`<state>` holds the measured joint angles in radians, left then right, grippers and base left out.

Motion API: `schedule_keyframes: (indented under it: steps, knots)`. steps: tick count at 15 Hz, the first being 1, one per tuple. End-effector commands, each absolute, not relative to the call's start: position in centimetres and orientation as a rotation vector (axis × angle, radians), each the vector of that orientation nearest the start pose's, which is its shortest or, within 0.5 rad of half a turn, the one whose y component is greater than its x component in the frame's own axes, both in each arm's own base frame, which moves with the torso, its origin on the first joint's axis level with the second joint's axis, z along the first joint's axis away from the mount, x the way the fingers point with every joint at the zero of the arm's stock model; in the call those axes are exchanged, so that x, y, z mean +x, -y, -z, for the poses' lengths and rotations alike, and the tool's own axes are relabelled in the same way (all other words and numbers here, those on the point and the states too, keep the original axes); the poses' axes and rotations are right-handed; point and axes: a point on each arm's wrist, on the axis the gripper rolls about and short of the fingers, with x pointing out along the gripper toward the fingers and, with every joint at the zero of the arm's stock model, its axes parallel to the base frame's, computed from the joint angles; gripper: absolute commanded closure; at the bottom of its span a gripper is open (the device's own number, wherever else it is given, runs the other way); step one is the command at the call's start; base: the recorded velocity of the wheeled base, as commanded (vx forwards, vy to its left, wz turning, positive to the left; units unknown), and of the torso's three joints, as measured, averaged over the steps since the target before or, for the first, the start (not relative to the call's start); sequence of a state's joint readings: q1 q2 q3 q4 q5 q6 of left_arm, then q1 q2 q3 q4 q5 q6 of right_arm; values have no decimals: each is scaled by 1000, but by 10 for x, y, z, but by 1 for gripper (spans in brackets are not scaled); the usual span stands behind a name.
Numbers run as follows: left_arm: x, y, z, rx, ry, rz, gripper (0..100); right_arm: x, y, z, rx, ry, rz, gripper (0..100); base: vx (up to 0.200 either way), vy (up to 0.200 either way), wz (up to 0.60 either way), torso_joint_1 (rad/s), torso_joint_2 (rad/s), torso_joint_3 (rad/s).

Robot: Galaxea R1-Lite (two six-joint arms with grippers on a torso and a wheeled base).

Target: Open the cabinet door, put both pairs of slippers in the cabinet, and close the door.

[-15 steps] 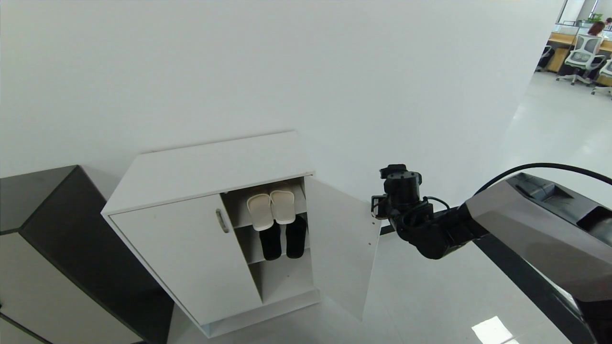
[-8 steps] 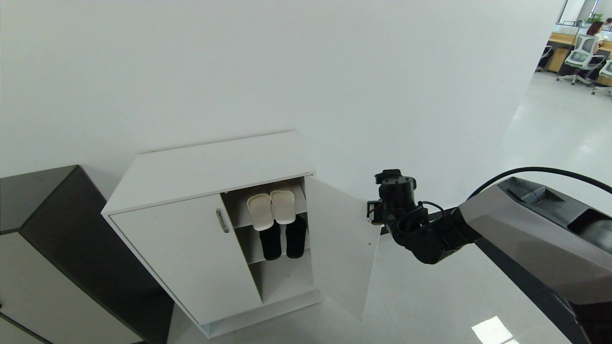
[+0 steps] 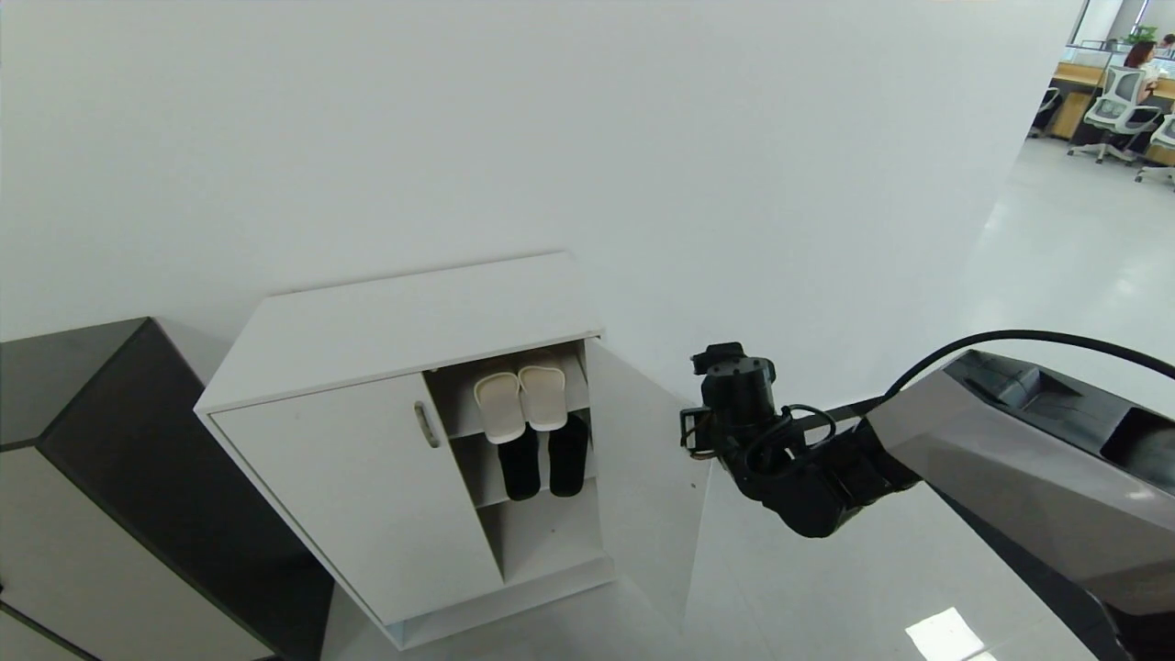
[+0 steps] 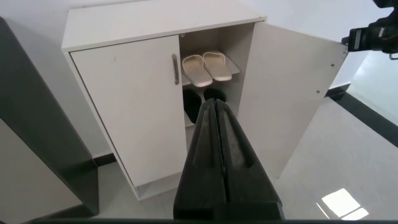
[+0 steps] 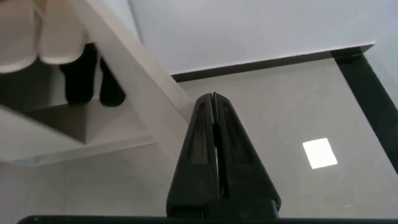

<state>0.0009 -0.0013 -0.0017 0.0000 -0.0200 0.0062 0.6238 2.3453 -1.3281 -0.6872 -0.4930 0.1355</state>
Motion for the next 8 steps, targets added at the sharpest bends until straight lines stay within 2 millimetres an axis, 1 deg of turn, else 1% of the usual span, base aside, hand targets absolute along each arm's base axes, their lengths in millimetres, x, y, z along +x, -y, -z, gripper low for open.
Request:
schedule_keyframes:
  steps: [1, 3, 6, 8]
  knots:
    - [-23, 0, -76, 6, 2, 18, 100, 354, -278, -84, -40, -278, -175, 100, 0, 0, 0, 0, 0, 0]
    - [-23, 0, -76, 6, 2, 18, 100, 333, -292, -92, -27, -261, -228, 100, 0, 0, 0, 0, 0, 0]
    - [-23, 0, -76, 6, 2, 18, 100, 307, -297, -104, -30, -248, -281, 100, 0, 0, 0, 0, 0, 0]
    - [-23, 0, -76, 6, 2, 18, 100, 295, -300, -113, -19, -235, -316, 100, 0, 0, 0, 0, 0, 0]
